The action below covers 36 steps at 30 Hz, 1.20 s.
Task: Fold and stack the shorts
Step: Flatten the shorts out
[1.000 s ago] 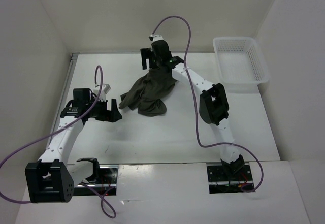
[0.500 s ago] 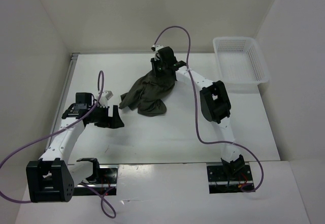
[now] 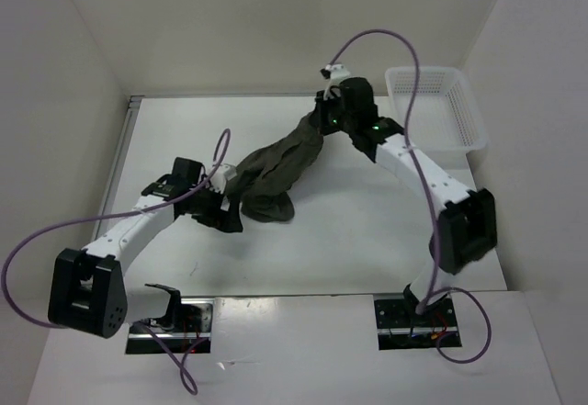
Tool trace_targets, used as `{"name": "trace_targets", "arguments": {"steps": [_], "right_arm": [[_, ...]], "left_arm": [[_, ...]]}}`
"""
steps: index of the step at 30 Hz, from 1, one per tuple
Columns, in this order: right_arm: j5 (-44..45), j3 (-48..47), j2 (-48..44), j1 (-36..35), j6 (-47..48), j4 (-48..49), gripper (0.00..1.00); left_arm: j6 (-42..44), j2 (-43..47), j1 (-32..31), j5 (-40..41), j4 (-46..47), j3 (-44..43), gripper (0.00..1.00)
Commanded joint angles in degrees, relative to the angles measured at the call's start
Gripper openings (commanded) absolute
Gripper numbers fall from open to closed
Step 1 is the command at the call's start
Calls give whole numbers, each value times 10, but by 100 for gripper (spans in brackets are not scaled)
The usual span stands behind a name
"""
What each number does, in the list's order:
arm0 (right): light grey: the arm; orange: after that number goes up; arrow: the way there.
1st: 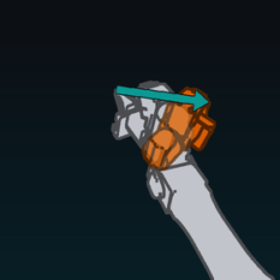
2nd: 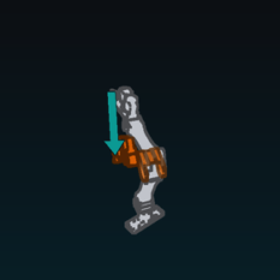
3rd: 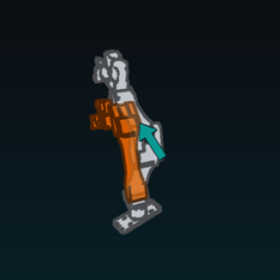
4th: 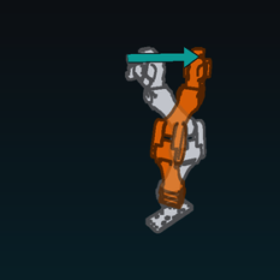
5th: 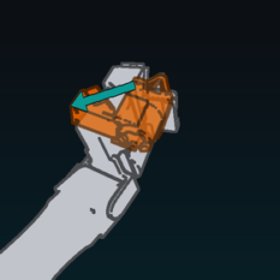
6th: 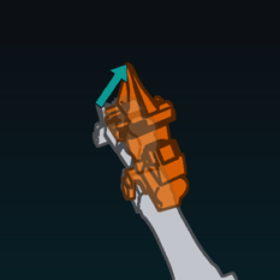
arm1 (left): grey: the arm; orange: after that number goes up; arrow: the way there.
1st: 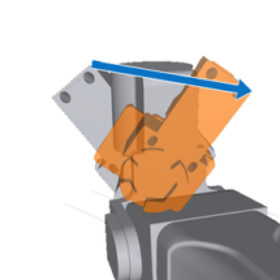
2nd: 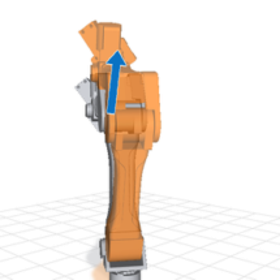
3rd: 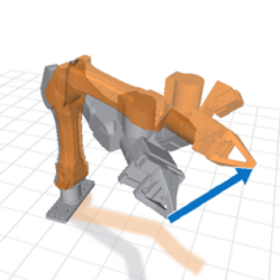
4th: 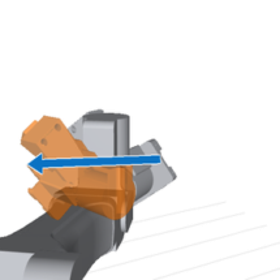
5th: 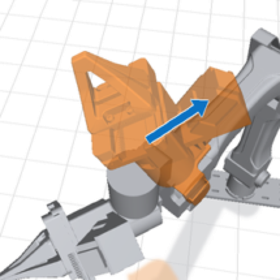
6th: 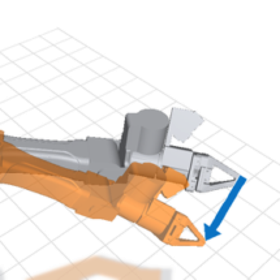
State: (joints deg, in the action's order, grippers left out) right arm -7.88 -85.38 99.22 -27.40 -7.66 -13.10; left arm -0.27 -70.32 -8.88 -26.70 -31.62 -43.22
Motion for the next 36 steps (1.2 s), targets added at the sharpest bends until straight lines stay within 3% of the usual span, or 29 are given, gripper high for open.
{"name": "trace_targets", "arguments": {"steps": [1,9,18,21,27,28,30,31,33,36], "right_arm": [[28,49,-89,11,1,49,0],[6,175,-192,67,-61,62,0],[-1,231,-244,107,-66,68,0],[-1,231,-250,119,-71,68,0],[-13,242,-257,130,-71,73,0],[-13,242,-257,130,-71,78,0],[-18,242,-257,136,-71,84,0],[-18,242,-257,136,-71,84,0],[-25,242,-257,147,-71,84,0],[-45,236,-257,164,-77,89,0]], "left_arm": [[3,-36,-53,59,71,-44,100],[3,-118,-134,167,186,-71,100],[3,-165,-188,118,158,-71,100],[3,-183,-194,113,187,-71,98],[3,-195,-194,120,233,-59,65],[3,-201,-194,115,239,-59,51],[3,-210,-194,115,262,-59,36],[3,-217,-194,115,269,-59,20],[3,-223,-194,128,284,-74,4],[3,-223,-194,155,285,-99,0]]}}
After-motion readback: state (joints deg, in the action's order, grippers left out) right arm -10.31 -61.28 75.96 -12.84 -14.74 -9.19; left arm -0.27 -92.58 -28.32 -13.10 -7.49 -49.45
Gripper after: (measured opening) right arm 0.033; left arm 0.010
